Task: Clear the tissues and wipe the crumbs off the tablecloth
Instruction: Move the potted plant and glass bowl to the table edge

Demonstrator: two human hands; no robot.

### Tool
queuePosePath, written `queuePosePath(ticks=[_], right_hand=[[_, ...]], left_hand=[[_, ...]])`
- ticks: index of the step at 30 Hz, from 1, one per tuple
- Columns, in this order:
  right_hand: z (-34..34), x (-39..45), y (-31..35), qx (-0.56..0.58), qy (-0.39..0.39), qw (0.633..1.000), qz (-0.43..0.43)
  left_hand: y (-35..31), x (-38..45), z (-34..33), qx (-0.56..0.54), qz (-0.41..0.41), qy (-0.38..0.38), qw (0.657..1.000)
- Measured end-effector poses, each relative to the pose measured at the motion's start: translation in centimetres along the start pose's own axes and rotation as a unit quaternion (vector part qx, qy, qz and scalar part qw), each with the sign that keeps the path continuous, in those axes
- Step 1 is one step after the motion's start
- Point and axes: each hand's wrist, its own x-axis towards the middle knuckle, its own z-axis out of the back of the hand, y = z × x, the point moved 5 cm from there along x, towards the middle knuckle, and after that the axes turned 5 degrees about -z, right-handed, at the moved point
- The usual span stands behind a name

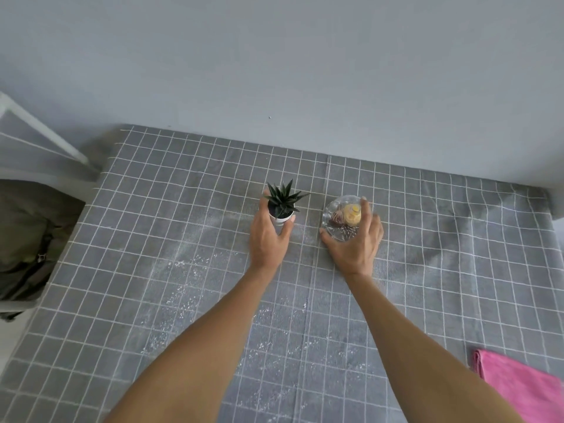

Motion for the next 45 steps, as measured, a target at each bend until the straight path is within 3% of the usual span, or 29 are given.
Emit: queuePosePath(ticks=[11,19,24,35,40,45], right_hand=[[-1.7,-6.6,5.8,0.012,0.079,0.994,0.069],[-8.5,-11.6,15.9,0.042,0.165,0.966,0.192],[-13.4,-14.4,20.8,0.039,0.201,0.945,0.254],[-23.0,-15.9,26.7,-0.001,0.229,0.923,0.31],[-24.8,-14.8,27.6,0.001,0.244,0.917,0.314],[-25.6,-13.8,28.0,0.001,0.274,0.903,0.331]], left_hand=[[4.9,-5.9,11.8,0.059,0.1,-0.105,0.988],[10.9,-12.0,21.6,0.081,0.2,-0.2,0.956],[13.9,-13.1,25.2,0.067,0.22,-0.235,0.944],[18.0,-10.5,26.4,0.091,0.219,-0.234,0.943],[19.1,-9.7,25.1,0.089,0.201,-0.208,0.953],[18.7,-9.1,25.0,0.096,0.195,-0.235,0.947]])
